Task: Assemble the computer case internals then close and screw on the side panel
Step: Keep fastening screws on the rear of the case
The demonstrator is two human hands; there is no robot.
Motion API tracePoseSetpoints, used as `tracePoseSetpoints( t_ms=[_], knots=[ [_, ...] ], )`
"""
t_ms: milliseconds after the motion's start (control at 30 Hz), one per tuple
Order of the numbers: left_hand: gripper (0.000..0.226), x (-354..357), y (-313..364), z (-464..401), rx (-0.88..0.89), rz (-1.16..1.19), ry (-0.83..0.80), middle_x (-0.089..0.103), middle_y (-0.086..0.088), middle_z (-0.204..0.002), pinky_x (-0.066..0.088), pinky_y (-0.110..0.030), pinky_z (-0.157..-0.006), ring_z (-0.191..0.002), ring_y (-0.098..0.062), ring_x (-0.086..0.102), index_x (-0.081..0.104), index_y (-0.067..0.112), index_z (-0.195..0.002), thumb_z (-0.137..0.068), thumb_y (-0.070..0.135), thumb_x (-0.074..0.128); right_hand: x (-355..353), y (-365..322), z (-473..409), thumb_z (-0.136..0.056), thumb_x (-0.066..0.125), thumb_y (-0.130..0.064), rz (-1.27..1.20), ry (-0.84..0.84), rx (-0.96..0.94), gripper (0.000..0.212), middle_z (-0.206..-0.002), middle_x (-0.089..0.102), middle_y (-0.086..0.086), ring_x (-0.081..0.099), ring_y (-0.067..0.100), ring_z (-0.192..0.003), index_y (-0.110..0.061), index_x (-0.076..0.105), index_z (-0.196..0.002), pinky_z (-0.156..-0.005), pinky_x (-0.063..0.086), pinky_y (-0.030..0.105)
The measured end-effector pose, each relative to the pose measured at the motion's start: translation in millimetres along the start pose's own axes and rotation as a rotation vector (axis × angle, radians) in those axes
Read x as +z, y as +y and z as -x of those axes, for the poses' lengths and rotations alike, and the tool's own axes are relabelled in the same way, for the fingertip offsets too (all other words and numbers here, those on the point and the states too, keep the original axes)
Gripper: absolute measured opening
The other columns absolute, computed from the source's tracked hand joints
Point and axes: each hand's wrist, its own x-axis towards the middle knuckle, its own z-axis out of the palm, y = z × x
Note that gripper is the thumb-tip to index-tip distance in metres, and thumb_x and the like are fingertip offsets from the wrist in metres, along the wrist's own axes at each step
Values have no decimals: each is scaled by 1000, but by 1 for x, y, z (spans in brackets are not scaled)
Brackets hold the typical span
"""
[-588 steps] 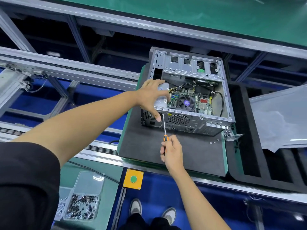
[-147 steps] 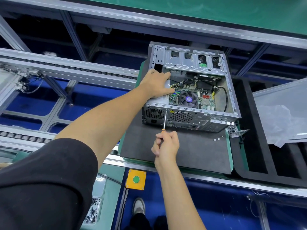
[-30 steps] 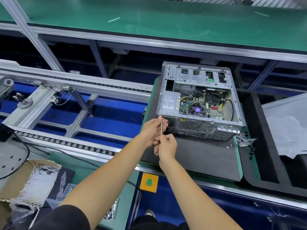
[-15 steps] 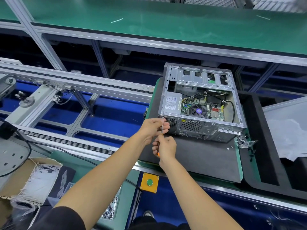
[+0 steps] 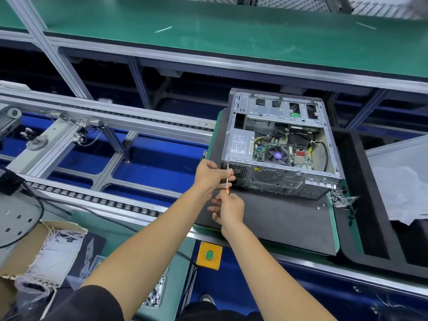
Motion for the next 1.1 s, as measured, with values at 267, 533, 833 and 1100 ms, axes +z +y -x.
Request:
tracePoseSetpoints(
  t_ms=[267, 533, 833, 1100],
  knots=[
    [42, -7, -1, -4, 23, -52, -71, 76, -15, -96, 62, -34, -66, -85, -21, 77, 40, 14, -101, -87, 8, 79, 1, 1, 0, -98, 54, -19, 40, 67, -35, 25, -62, 68, 7, 47, 14, -37, 4, 59, -107, -35, 29, 20],
    [45, -20, 6, -1, -51, -21, -216, 77, -18, -103, 63, -36, -69, -96, -28, 76, 34, 14, -106, -89, -3, 72, -4, -8, 1, -98, 45, -26, -22, 22, 59, 29, -62, 71, 13, 45, 18, -34, -4, 59, -87, -37, 28, 19],
    [43, -14, 2, -2, -12, -1, -148, 77, -17, -99, 64, -41, -68, -91, -28, 76, 36, 15, -101, -89, -9, 70, -1, -8, 2, -100, 47, -21, -17, -3, 9, 21, -58, 53, 3, 36, 12, -38, -9, 57, -86, -37, 25, 20],
    [46, -9, 0, 0, -18, 20, -66, 77, -17, -97, 61, -35, -63, -85, -25, 77, 36, 15, -101, -86, -8, 73, -5, -8, 1, -98, 53, -20, -7, 39, -33, 18, -58, 67, 9, 49, 17, -39, -4, 59, -96, -38, 33, 22]
  ],
)
